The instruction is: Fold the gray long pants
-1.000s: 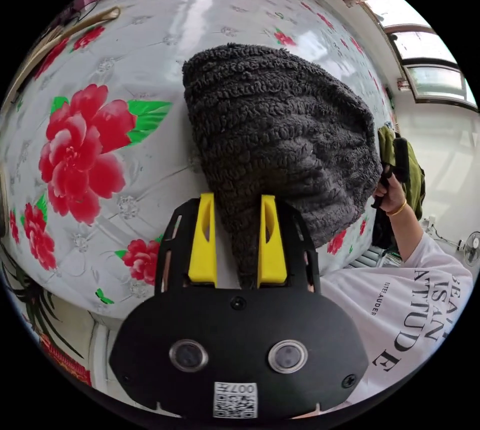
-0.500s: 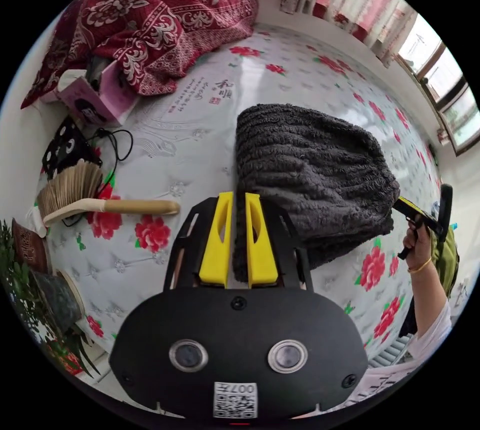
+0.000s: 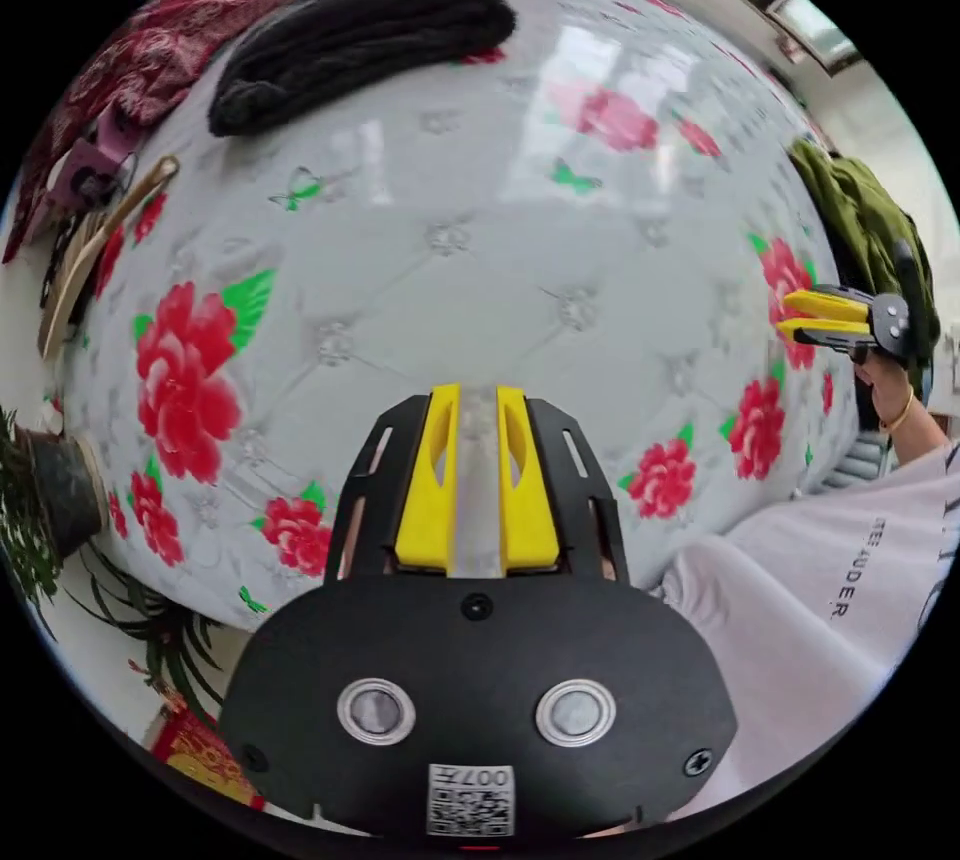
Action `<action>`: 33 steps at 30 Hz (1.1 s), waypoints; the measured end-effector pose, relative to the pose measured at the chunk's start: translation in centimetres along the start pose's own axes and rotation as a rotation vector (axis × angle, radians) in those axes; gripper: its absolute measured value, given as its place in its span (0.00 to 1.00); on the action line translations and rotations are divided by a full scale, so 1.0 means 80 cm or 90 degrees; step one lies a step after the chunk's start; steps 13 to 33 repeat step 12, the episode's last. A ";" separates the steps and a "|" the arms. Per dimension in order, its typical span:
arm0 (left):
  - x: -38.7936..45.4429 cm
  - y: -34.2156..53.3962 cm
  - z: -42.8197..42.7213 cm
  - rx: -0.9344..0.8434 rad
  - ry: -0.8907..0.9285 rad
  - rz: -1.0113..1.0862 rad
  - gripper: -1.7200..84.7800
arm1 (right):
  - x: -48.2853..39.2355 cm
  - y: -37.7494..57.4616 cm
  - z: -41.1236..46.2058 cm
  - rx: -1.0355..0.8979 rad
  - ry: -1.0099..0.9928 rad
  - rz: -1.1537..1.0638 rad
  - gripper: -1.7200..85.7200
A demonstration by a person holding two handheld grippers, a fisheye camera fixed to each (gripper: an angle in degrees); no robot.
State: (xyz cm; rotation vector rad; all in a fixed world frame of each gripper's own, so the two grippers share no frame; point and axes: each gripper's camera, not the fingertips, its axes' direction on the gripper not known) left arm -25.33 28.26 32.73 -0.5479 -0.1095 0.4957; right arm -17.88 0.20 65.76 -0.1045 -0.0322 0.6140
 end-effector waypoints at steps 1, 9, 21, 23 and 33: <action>0.036 0.001 0.004 -0.020 -0.005 0.047 0.09 | -0.006 0.018 0.001 -0.011 0.007 -0.002 0.13; 0.161 -0.043 0.035 -0.084 -0.034 0.146 0.08 | -0.006 0.075 -0.009 0.091 -0.010 0.100 0.14; 0.181 -0.049 0.035 -0.091 -0.085 0.177 0.08 | 0.057 0.091 -0.049 0.143 -0.030 0.208 0.14; 0.181 -0.049 0.035 -0.091 -0.085 0.177 0.08 | 0.057 0.091 -0.049 0.143 -0.030 0.208 0.14; 0.181 -0.049 0.035 -0.091 -0.085 0.177 0.08 | 0.057 0.091 -0.049 0.143 -0.030 0.208 0.14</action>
